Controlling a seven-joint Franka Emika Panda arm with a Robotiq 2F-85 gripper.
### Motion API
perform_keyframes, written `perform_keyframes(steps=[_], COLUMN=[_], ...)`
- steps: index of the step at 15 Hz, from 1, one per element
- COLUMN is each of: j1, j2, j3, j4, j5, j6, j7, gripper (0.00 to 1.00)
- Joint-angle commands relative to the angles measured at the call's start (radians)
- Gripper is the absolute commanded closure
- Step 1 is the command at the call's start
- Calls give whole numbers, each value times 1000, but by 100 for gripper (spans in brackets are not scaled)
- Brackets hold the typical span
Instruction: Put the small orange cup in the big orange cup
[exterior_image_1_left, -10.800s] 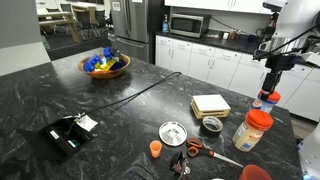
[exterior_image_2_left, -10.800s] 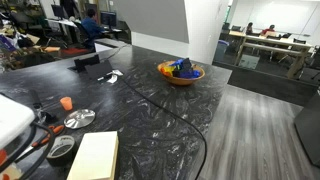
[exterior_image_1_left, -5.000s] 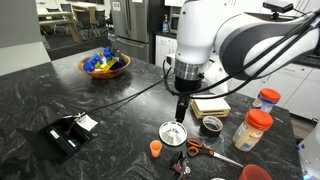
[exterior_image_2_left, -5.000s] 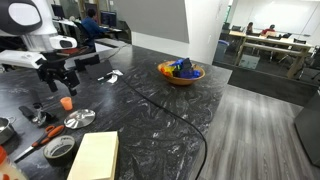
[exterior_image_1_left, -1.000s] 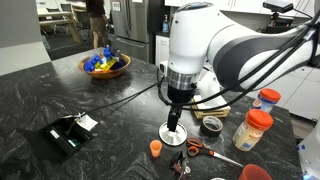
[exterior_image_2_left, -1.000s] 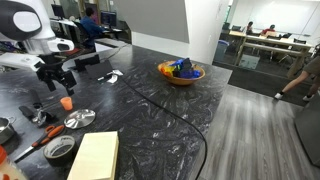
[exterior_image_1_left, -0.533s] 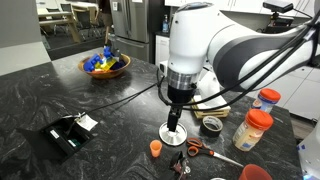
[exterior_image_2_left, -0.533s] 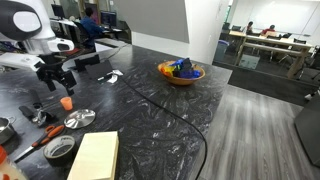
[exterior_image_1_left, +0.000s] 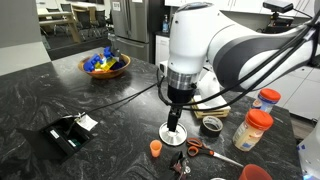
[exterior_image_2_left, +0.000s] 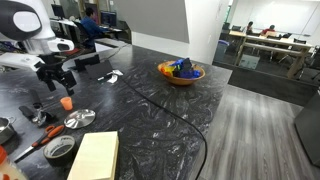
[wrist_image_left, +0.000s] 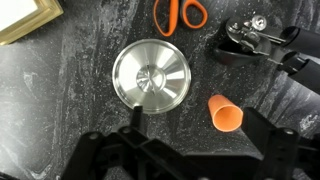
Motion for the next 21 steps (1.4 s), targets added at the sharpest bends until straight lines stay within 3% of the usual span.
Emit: perform_keyframes(steps=[1,17,21], j1=[5,25,23], j2=[1,78,79], j3=[-5,-10,-9], j4=[3,-1,1], j5=[0,-13,1], j6=[-2,93,74], j7=[0,14,-1], gripper=[0,0,0])
